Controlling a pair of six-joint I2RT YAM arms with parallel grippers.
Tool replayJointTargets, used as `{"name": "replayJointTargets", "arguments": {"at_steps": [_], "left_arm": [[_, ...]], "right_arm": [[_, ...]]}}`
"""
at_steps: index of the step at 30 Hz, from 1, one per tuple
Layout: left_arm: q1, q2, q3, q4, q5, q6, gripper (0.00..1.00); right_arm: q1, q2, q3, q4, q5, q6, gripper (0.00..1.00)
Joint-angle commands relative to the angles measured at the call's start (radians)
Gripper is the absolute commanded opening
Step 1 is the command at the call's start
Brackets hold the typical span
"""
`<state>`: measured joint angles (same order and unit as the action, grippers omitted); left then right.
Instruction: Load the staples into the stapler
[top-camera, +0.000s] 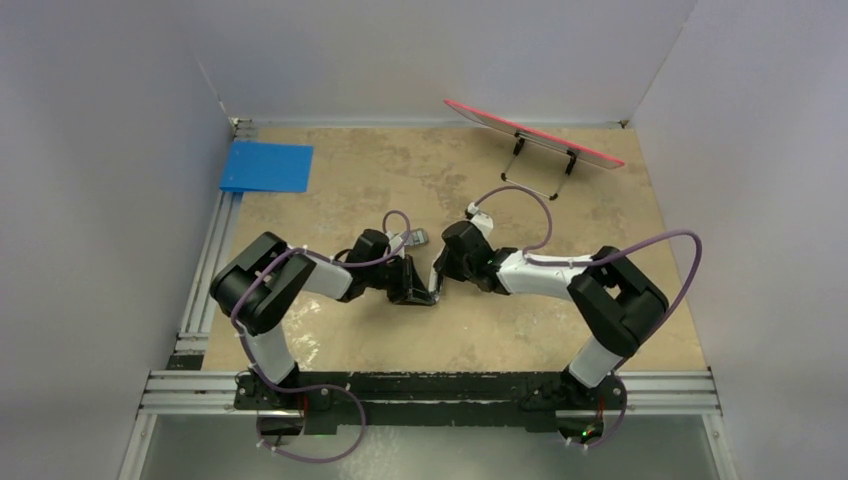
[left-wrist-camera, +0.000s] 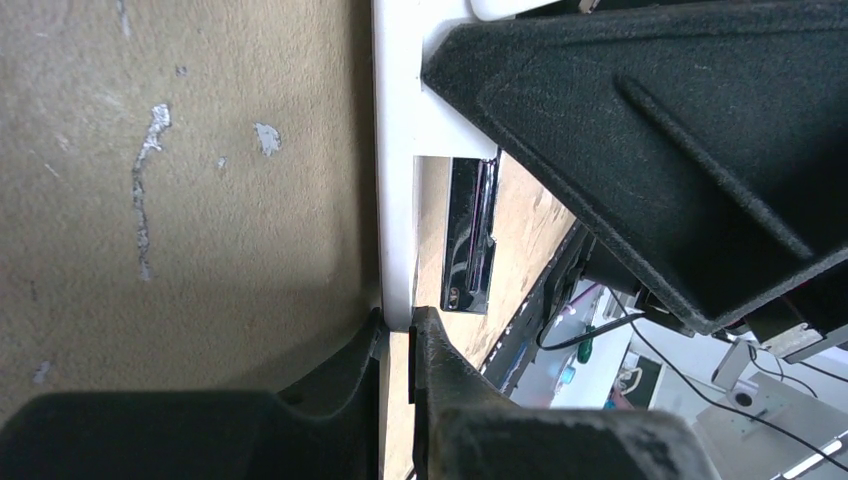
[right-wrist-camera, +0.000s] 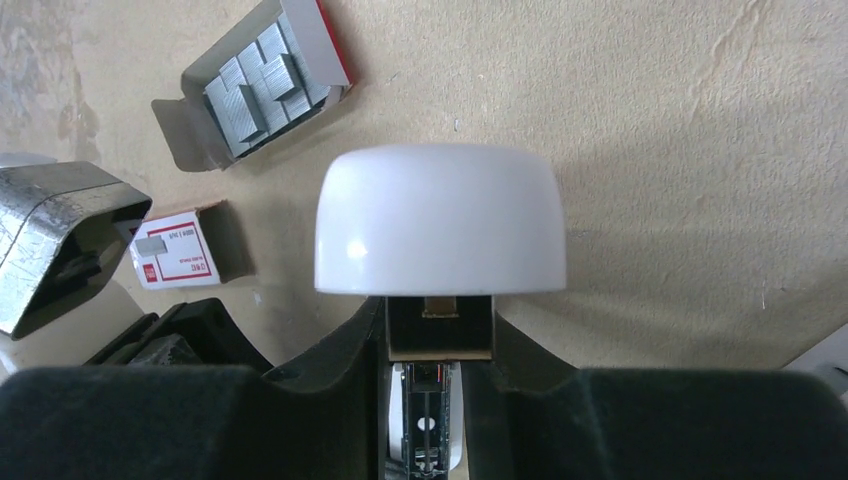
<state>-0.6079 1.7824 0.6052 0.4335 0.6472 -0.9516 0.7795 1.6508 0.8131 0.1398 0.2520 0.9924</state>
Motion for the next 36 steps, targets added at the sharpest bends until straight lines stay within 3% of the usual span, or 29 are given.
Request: {"name": "replayJointTargets", "arguments": {"at_steps": [1,7,12,22,27,36], "left_arm": [[-0.008,0.016,0.007,-0.008,-0.049,0.020,0.10],[-0.008,-0.034,0.015,-0.086,-0.112,0.032,0.34],[-0.006,-0.115,0.005,-0.149,-0.180,0.052,0.46],[-0.005,-0.269,-0.014,-0.264,-0.376,0.087,0.49],[-0.003,-0.298,-0.014,-0.301,-0.422,0.099,0.51],[0.003,-0.337,-0.019,-0.324,-0.443,0.118,0.51]], "right_arm": [[0.010,0.014,0.056,-0.061,0.082,-0.002,0.25],[0.010,0.008,0.120,-0.209,0.170,-0.016,0.21],[0.010,0.017,0.182,-0.297,0.239,-0.060,0.21],[0.000,0.169,0.363,-0.393,0.312,-0.111,0.23],[-0.014,0.207,0.431,-0.452,0.370,-0.137,0.26],[-0.070,0.245,0.475,-0.414,0.299,-0.284,0.28]]}}
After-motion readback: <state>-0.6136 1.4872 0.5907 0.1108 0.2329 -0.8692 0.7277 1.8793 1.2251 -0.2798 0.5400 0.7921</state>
